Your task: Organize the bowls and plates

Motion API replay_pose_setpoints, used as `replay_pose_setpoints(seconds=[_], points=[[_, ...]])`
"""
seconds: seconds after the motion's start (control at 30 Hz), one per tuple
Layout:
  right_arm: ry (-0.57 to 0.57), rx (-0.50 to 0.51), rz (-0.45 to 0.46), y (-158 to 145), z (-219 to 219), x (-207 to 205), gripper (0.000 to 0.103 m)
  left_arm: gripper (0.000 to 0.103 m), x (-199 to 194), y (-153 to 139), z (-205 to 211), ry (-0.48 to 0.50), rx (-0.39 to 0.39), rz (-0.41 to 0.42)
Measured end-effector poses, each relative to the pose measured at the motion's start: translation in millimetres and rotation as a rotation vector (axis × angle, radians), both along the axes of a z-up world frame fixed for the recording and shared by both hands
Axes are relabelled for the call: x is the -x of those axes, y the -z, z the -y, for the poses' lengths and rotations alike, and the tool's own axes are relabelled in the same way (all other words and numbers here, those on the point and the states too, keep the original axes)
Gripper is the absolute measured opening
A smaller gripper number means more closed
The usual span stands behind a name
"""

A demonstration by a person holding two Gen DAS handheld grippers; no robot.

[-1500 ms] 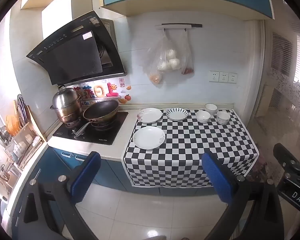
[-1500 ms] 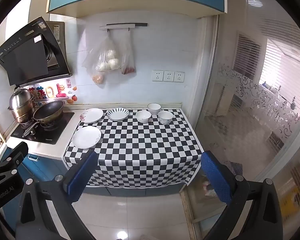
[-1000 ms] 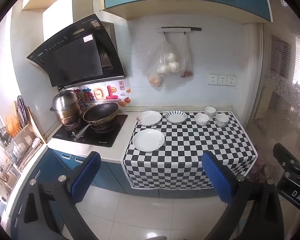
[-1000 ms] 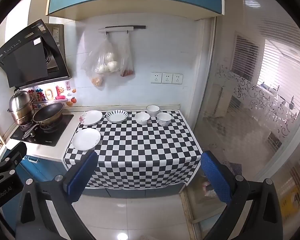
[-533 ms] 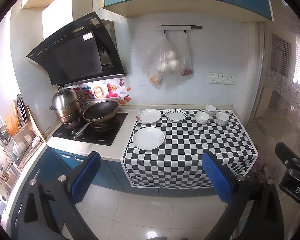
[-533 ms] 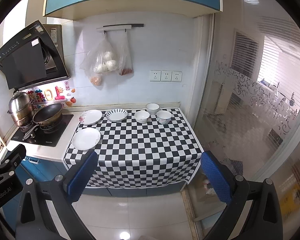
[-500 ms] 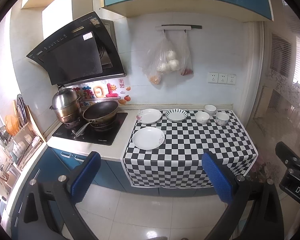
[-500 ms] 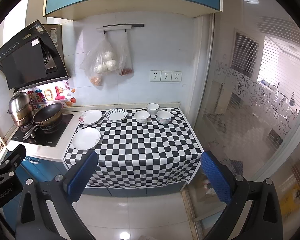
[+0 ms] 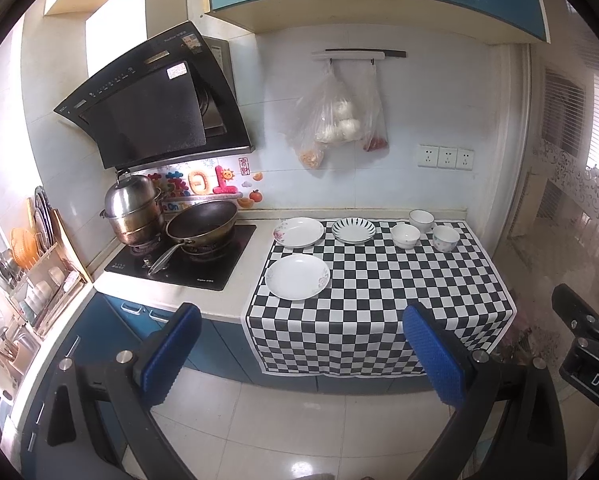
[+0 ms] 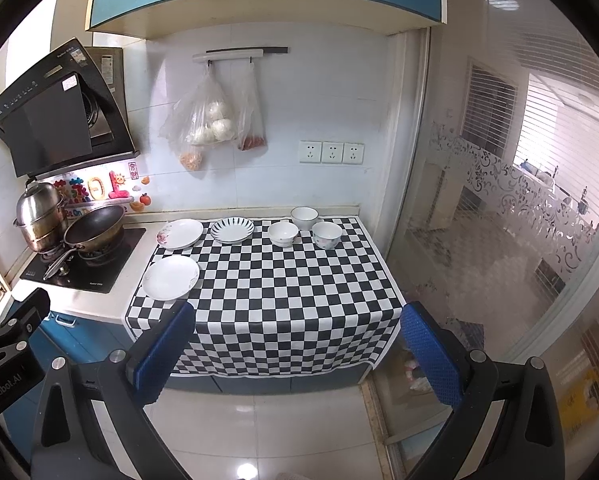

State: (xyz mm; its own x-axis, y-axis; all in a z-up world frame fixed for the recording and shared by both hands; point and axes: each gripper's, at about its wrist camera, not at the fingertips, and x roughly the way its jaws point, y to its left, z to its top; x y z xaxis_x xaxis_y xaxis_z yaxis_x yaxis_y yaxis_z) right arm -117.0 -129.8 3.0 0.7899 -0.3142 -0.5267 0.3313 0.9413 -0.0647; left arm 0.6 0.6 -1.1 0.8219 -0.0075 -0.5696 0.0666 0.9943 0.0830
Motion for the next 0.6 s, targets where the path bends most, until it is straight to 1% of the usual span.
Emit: replay_pose_setpoints(seconds=[0.6], points=[[0.003, 0.001, 0.006, 0.5, 2.4, -0.4, 0.103, 0.103, -3.7, -1.8, 3.5, 0.001, -0.004, 0.006]])
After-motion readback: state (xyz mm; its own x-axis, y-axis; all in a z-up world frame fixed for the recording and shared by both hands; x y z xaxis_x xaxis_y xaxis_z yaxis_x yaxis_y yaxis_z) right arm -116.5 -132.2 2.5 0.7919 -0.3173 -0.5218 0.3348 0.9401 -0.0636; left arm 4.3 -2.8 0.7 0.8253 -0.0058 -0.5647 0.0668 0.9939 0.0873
